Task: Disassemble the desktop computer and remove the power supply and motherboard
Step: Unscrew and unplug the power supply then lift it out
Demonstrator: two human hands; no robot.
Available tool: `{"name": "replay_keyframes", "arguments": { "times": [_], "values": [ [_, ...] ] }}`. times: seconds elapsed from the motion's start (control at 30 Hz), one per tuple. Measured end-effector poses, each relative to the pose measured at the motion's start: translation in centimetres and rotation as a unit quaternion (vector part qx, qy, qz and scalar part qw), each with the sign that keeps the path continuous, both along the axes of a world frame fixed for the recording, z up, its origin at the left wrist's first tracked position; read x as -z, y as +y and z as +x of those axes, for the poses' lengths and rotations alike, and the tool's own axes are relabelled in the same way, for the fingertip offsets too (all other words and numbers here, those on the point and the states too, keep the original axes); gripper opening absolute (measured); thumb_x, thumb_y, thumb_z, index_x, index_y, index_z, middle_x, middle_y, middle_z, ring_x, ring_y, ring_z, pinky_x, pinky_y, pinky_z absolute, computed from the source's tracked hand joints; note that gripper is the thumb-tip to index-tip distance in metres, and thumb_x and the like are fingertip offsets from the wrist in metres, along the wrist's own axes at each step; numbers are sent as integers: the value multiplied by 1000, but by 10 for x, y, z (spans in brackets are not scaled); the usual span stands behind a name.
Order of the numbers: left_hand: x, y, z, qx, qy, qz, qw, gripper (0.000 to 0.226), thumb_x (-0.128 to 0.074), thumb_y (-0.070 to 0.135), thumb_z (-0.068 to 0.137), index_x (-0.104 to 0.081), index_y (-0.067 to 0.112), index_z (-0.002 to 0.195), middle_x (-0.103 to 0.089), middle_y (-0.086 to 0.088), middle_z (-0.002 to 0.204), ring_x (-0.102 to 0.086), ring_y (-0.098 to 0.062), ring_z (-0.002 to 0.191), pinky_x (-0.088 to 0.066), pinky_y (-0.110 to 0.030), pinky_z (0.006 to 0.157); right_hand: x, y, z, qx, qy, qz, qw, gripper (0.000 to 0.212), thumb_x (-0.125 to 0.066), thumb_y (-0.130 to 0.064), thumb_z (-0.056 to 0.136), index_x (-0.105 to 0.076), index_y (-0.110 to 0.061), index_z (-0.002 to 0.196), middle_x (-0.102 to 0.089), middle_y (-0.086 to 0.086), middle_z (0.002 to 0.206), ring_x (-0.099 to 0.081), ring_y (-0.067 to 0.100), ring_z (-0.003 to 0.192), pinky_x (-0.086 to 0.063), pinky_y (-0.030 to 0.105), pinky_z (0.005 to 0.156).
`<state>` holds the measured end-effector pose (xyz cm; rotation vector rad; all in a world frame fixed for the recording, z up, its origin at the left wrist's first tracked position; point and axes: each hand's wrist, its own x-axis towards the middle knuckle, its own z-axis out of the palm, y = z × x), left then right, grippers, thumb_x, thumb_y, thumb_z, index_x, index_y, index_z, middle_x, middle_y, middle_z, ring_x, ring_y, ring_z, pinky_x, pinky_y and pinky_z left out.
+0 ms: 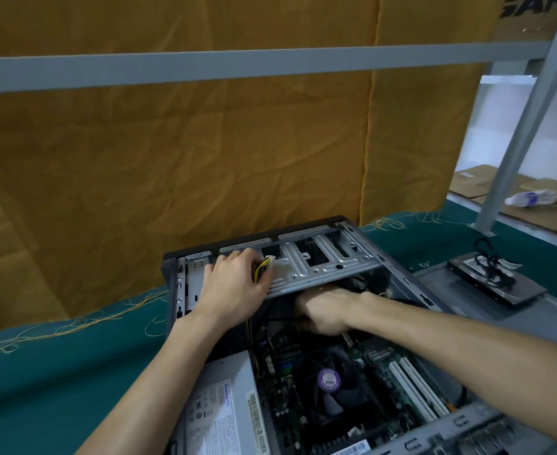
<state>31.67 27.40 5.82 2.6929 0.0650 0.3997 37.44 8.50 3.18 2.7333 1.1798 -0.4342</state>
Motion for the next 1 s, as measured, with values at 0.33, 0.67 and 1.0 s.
{"name": "replay_keyframes", "arguments": {
  "times": [0.33,0.67,1.0],
  "values": [
    [0,0,1,-2,6,4,1000,27,-45,59,98,-53,34,104,-52,9,99,-53,-28,107,-34,-46,95,2,-1,-3,4,-23,21,1000,26,-56,-22,100,-67,-2,114,-67,21,116,-64,38,100,-47,33,75],
    [-3,-1,-4,-3,6,0,1000,26,-43,60,99,-51,35,101,-60,3,105,-53,-30,109,-34,-47,95,7,-2,-10,23,-22,22,999,22,-56,-13,97,-65,-2,114,-66,20,119,-66,38,105,-52,38,79],
    [-4,-3,-6,-6,10,11,1000,37,-44,58,100,-58,27,115,-63,-2,113,-53,-32,113,-33,-48,99,3,-4,-5,27,-4,30,999,30,-55,-26,103,-64,-5,123,-64,19,125,-63,35,109,-46,30,79]
  ]
}}
